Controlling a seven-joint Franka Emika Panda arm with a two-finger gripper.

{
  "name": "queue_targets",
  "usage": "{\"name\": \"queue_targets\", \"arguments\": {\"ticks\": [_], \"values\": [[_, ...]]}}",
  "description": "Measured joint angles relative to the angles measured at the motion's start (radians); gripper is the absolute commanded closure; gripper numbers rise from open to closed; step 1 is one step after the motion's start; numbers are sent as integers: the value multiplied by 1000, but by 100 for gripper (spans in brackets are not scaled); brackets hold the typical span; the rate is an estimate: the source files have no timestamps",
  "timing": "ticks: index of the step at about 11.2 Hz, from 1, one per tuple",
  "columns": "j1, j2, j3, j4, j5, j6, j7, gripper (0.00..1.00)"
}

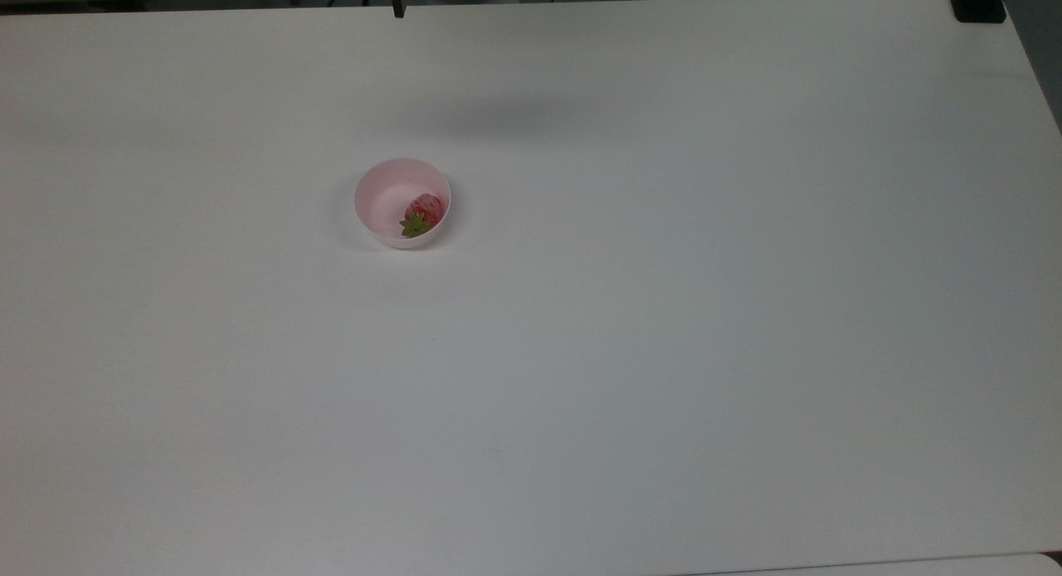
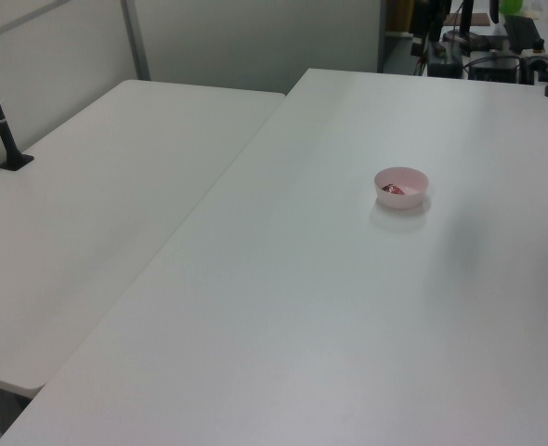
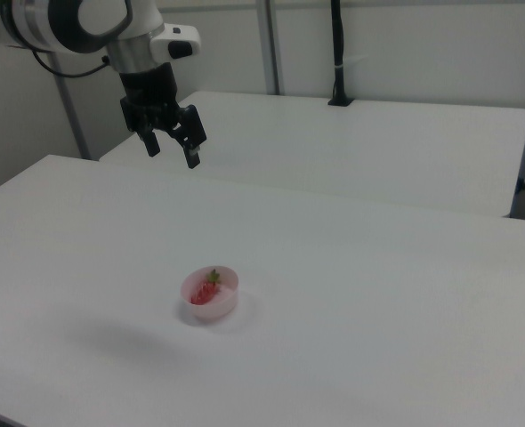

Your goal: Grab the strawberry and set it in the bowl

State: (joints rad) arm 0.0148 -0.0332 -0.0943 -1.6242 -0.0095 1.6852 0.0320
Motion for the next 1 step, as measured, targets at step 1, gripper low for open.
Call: {"name": "queue_targets", "arguments": {"ticks": [1], "values": [[1,4,0,2,0,0,-2,0]]}}
